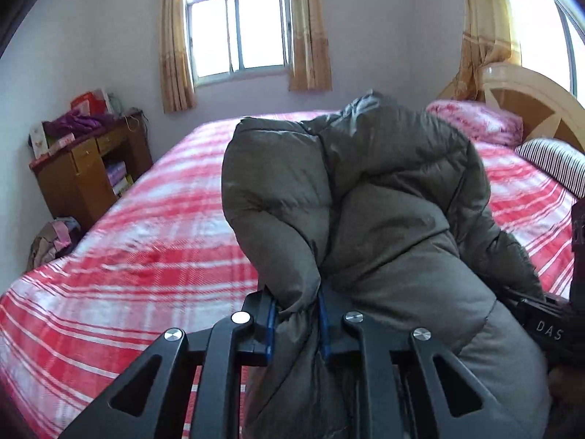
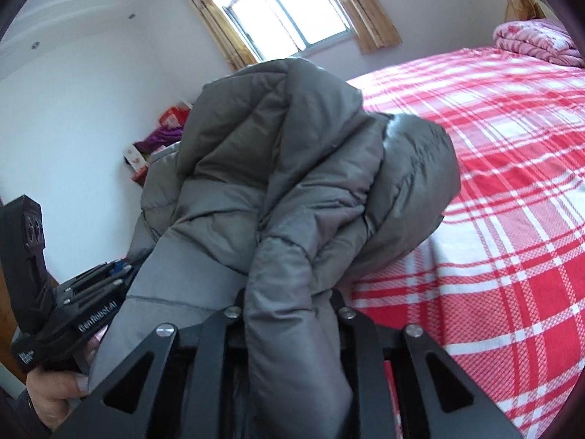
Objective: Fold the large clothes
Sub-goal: 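Lift the grey jacket bundle off the bed with both grippers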
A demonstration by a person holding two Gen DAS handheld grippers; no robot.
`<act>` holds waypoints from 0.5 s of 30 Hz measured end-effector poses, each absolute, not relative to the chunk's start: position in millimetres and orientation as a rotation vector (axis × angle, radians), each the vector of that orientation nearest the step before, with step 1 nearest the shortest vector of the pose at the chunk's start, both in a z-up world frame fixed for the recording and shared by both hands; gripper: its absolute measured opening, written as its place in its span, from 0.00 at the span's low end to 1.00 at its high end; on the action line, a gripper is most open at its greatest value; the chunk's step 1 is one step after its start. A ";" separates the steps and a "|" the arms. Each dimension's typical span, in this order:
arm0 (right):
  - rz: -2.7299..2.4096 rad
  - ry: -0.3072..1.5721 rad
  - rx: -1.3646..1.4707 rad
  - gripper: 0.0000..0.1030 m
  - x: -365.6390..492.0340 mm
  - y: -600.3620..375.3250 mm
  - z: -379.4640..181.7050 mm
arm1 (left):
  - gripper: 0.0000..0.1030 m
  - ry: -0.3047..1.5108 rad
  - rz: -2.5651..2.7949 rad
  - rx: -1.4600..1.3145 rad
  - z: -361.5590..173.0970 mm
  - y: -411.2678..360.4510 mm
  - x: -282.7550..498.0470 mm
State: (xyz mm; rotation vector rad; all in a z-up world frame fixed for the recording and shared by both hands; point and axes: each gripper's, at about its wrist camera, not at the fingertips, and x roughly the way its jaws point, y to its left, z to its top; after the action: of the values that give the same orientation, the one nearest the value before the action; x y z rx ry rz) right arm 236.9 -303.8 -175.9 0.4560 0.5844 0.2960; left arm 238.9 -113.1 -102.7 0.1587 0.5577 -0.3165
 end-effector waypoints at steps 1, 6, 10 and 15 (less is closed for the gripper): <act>0.313 0.565 0.459 0.19 233.3 -300.2 -168.7 | 0.17 0.543 -0.313 0.152 -94.8 -107.5 236.3; 0.380 0.500 0.437 0.18 227.7 -277.5 -138.7 | 0.17 0.480 -0.288 0.135 -60.2 -80.7 225.0; 0.442 0.464 0.430 0.18 232.3 -253.3 -119.1 | 0.16 0.446 -0.247 0.127 -41.0 -49.6 221.9; 0.499 0.469 0.390 0.18 246.2 -218.3 -108.0 | 0.16 0.452 -0.180 0.165 -43.5 -19.9 231.2</act>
State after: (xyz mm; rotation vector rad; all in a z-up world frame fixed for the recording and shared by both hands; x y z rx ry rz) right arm 246.2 -218.3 -108.0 0.3905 0.4690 0.4990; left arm 231.2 -19.9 -43.5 0.1650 0.4521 -0.1804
